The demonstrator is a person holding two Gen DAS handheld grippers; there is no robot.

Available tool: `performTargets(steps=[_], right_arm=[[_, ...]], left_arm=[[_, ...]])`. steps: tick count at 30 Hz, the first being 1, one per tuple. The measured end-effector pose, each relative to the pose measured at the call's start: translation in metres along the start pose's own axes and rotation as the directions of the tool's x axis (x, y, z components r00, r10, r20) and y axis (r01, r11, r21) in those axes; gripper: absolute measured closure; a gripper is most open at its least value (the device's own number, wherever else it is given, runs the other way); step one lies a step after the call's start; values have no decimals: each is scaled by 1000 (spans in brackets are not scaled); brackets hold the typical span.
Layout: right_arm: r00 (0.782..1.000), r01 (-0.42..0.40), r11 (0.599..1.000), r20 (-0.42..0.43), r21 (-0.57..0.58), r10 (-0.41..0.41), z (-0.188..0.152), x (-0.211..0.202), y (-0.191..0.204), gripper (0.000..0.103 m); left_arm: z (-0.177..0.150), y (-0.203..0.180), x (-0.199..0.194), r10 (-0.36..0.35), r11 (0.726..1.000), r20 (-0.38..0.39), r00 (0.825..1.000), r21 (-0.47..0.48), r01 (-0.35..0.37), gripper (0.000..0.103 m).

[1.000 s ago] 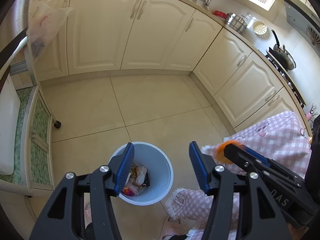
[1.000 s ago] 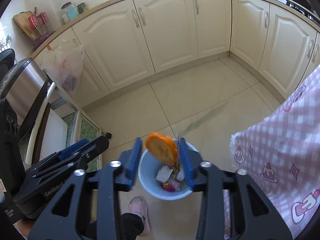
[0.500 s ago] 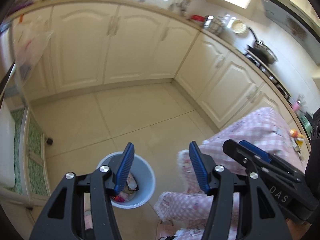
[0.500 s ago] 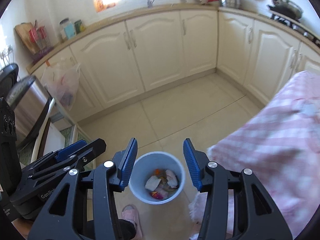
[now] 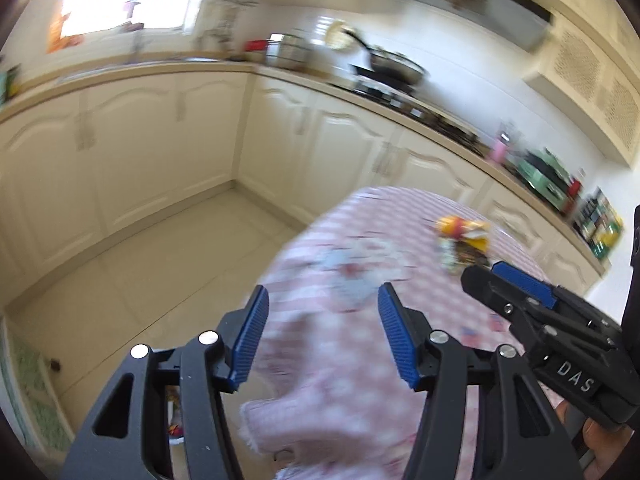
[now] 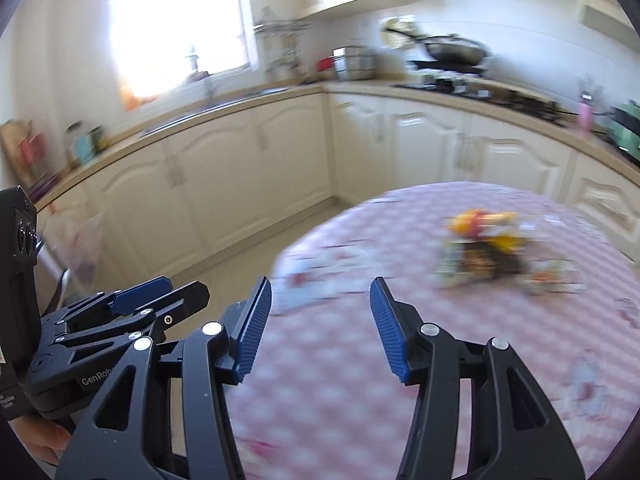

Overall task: Collect trash
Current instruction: 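Grasp the green snack wrapper with the left tool while the right tool grasps the red-white wrapper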

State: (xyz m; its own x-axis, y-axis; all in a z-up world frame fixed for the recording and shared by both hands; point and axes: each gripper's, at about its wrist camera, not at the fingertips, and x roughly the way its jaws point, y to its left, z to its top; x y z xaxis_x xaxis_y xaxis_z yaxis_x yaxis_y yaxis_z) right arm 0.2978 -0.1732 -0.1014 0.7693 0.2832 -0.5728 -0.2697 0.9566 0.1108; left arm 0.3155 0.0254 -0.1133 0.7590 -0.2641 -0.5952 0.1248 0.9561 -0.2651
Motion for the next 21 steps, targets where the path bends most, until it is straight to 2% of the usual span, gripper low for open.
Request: performTargets(steps=[5,8,11,15,18,19,21], right_arm=[[994,109,991,2,74,-109,-3,-13,-75,53],[988,153,981,-15,119,-152,-8,-12,-111,53],[984,179,973,-37,145,-175,-12,-6,-138,53],[979,198,967,-77,160,-187,-18,5,-162,53],[977,204,966,-99,161,-190,-21,9,-173,52],[975,209,965,-105,159,-194,-22,12,-175,52],[975,208,965,-118,161,-190,-22,17,-180,52]], left_arm=[[8,-79,43,-49,988,-62,997,141,57,47],[12,-115,73,-53,978,-106,993,194,73,47],[10,-139,97,-32,967,-140,990,246,66,47],[9,-152,131,-4,964,-189,982,260,54,48],[11,-157,147,20,962,-191,981,272,33,48],[11,-160,153,27,960,-194,981,280,29,50],[14,-160,165,11,964,-228,974,263,50,67]])
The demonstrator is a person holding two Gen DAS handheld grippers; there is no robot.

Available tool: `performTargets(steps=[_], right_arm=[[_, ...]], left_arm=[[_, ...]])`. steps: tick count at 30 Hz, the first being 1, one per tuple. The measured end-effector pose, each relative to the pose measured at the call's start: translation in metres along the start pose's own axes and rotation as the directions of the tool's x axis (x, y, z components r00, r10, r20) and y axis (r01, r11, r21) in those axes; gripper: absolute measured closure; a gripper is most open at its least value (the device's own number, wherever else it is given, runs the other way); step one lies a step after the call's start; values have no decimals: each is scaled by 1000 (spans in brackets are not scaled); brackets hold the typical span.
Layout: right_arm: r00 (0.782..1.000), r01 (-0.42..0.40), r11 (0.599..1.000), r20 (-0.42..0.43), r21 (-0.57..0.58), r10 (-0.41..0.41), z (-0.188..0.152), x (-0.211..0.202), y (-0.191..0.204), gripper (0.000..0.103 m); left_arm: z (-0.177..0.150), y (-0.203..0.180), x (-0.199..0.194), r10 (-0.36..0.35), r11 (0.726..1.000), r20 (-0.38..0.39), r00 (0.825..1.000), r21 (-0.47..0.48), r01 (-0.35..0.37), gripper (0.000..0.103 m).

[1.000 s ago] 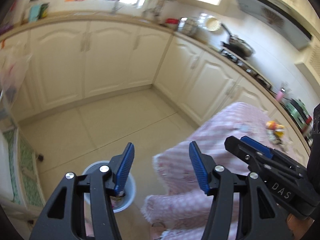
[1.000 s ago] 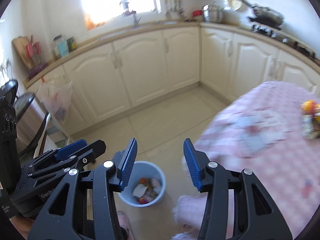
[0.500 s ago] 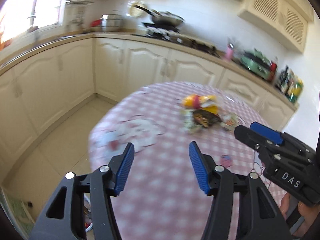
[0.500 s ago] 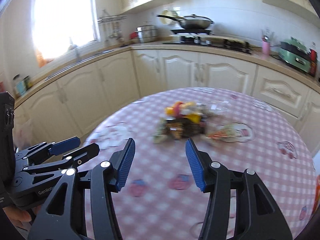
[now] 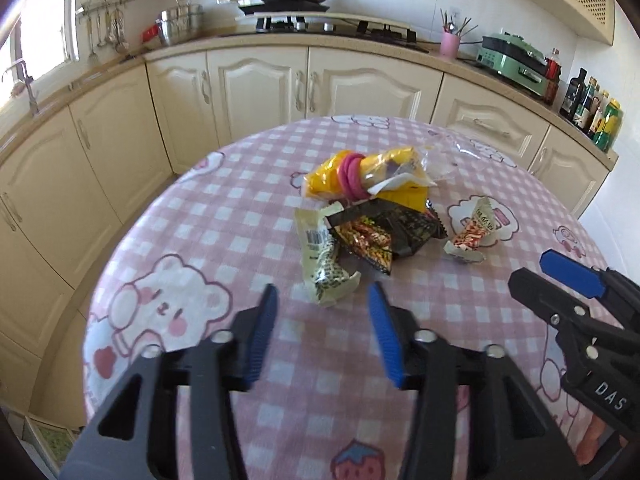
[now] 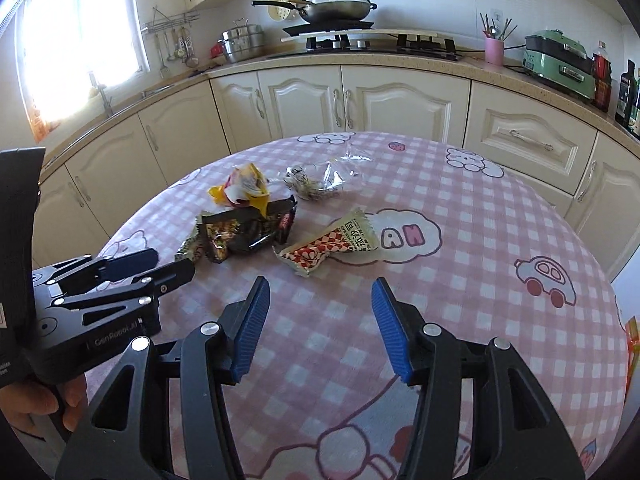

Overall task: Collect trash
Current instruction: 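Grasp the green snack wrapper with the left tool while the right tool grasps the red-white wrapper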

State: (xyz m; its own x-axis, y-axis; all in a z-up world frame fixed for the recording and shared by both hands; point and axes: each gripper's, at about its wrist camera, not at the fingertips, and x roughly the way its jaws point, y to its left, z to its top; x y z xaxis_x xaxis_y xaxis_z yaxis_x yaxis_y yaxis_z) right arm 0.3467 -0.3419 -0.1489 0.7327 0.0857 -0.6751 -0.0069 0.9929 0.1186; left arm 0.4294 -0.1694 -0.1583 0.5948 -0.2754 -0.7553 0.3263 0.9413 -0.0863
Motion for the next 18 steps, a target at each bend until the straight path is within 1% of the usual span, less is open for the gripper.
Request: performTargets(steps=[1,2,4,5,8,12,16,17,18], right_arm=[[1000,-6,1000,-15,2,6,1,4,-1,52],[1000,-11,1000,-23,4,11,2,7,-1,52],[999,-8,1000,-41,-7,8,5,13,0,52],[999,-4,1000,-46,-13,3,7,15,2,52],[998,1,1000,-57,-31,-3,14,23,7,51],[997,19,998,-68,-53,-23,21,34,15,51],[994,41,999,-96,-17,-43,29,50,12,51],[993,33,999,-111,-4,-33,29,54,10,51],[992,15,1000,-128,19,-13,29,57,7,54]], left_arm=[[2,1,3,-8,1000,-7,1000,-8,8,70],[4,2,7,-22,1000,-17,1000,-12,22,76],[7,5,12,-31,999,-24,999,-17,30,80],[8,7,11,-39,999,-20,999,-22,39,84],[6,11,9,-40,999,-13,999,-33,39,84],[1,25,-4,-25,998,19,1000,-63,26,85],[-4,34,-15,-8,997,40,999,-81,11,85],[-5,35,-17,-8,996,43,999,-84,12,85],[-6,38,-20,-14,996,44,999,-89,18,85]])
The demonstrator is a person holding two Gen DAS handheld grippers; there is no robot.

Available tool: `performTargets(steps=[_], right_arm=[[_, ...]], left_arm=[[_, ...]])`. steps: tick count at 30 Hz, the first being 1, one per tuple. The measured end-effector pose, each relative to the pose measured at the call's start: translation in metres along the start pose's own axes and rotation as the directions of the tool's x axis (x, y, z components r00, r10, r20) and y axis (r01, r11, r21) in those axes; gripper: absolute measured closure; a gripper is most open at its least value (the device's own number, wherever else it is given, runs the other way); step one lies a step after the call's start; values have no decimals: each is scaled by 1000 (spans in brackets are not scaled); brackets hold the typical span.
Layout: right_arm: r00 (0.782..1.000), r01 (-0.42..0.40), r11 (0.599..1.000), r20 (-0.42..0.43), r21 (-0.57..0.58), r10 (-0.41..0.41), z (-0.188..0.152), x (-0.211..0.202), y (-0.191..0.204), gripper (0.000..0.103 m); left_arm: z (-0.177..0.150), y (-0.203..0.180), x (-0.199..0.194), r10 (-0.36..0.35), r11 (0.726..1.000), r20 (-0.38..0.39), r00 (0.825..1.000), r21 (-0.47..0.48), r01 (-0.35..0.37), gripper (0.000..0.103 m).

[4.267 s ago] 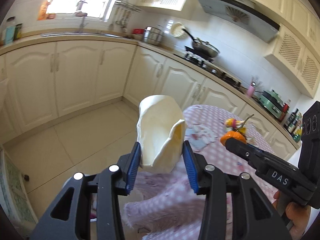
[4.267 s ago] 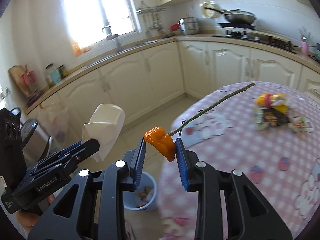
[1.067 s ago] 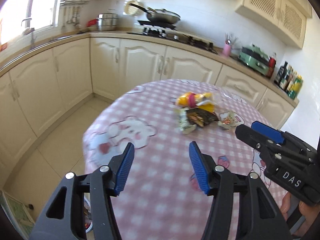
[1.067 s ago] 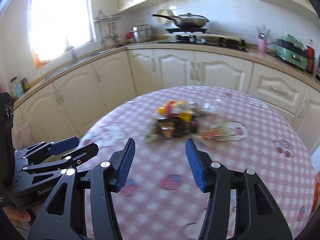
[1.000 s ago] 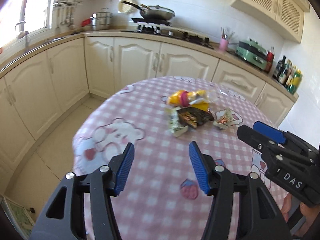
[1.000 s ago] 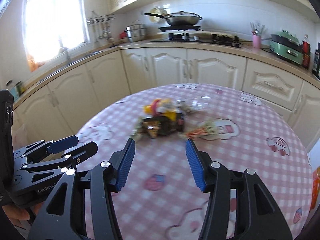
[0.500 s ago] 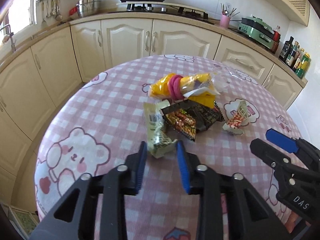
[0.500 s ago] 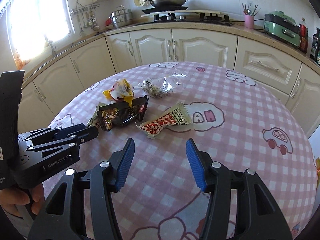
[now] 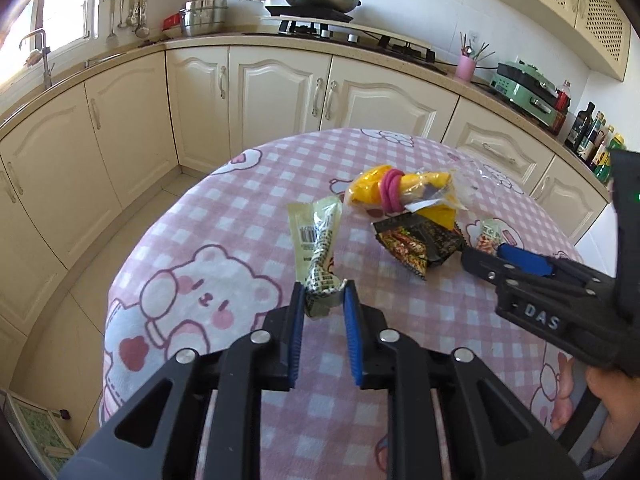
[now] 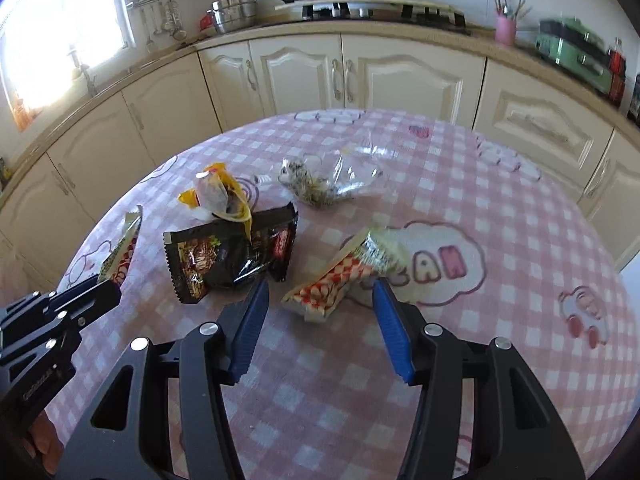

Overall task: Collect trash
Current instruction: 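Grasp the green snack wrapper with the left tool while the right tool grasps the red-white wrapper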

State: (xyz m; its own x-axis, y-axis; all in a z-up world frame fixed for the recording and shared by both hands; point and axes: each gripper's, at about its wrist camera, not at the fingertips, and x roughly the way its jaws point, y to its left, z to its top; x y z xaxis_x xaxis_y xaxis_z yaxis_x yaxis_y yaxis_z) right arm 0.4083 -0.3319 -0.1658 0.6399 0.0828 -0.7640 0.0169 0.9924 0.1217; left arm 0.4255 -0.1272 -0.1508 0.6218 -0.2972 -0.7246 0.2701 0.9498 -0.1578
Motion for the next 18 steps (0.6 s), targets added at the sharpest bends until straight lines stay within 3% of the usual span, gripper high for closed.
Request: performTargets(steps=[2,4,11,18], right_arm=[[1000,4,1000,2,10,-4,1,-1,-3,70],[1000,-5,1000,3,19,5,-1,-3,-7,76],[1000,-27,999,14,31,26,-17,-23,-10,79],[993,-70,998,96,-5,71,-39,-71,13,79]], left_arm=[[-2,3,-4,-3,1000,5,1000,-4,3,85],[-3,5,-7,-11,1000,9,1000,-12,11,85],[-14,11,-28,-41,999,31,999,-28,42,85],[-32,23,-65,-73,996,73,995,-53,77,85]])
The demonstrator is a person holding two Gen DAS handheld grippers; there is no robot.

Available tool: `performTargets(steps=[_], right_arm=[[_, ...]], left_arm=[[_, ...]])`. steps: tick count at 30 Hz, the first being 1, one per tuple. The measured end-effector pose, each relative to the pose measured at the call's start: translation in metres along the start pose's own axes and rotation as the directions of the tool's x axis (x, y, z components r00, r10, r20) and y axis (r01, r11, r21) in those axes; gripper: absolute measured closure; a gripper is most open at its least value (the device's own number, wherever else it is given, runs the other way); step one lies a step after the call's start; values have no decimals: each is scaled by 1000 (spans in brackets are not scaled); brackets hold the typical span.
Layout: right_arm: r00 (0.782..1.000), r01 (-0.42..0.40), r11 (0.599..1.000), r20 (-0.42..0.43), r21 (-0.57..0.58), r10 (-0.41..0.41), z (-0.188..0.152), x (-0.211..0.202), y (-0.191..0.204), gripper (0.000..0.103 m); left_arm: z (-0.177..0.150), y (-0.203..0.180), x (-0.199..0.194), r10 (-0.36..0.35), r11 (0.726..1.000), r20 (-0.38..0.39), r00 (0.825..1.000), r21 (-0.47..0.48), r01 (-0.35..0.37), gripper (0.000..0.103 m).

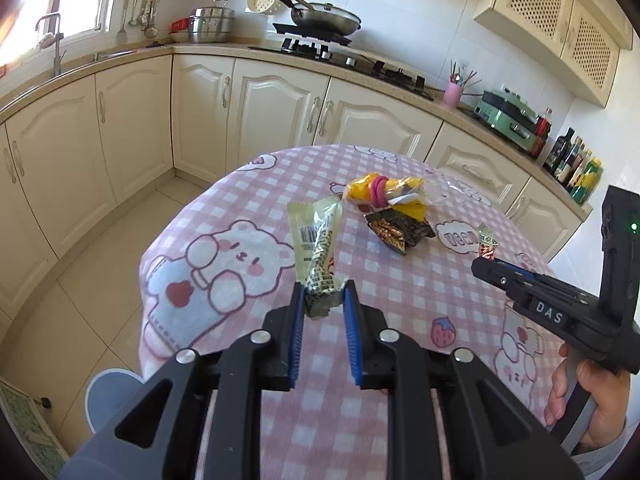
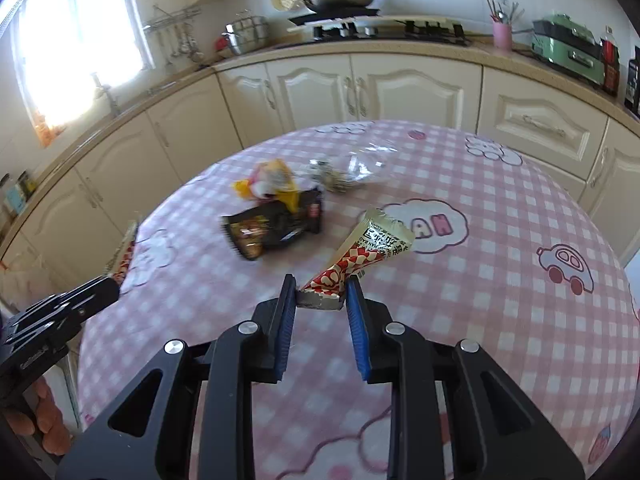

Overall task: Collect trash
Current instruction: 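Grasp the green snack wrapper with the left tool while the right tool grasps the red-white wrapper, then carry both wrappers to the bin and open the left tool to drop the green wrapper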

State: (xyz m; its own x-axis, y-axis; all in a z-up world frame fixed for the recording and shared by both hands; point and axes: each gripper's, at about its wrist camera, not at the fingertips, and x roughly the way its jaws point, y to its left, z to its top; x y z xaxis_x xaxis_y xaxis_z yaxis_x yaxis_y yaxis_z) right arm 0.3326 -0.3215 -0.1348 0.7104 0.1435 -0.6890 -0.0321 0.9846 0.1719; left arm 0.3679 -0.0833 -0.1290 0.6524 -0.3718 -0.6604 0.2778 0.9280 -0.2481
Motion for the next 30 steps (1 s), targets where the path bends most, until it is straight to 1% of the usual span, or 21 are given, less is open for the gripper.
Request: performTargets(steps=[5,10,15,17,22,27,30], right_arm=[[997,-74,996,30,-48,76,-8,-25,43,79],[985,-163,980,29,-117,167,-14,-33,100,79],[966,-253,950,-2,-183,257,-26,-28,165,79],[957,-289,934,-25,-212,290,-33,-21,197,79],[928,-372,887,-107,-275,357,-55,1,268,79],[907,-419,848,-187,-324,377,-80,30,328,79],[896,-439,834,-236,-334,377,-91,50,354,79]], left_arm=[[-14,19,-35,-2,999,40,999,-32,3,85],[-32,49,-71,24,997,76,997,-77,-18,85],[-54,94,-104,80,988,99,992,-141,-66,85],[-65,116,-115,110,980,104,988,-175,-90,85],[-97,175,-134,189,950,85,978,-270,-160,85],[-128,232,-136,245,906,32,969,-362,-218,85],[-142,258,-133,259,886,6,966,-400,-235,85]])
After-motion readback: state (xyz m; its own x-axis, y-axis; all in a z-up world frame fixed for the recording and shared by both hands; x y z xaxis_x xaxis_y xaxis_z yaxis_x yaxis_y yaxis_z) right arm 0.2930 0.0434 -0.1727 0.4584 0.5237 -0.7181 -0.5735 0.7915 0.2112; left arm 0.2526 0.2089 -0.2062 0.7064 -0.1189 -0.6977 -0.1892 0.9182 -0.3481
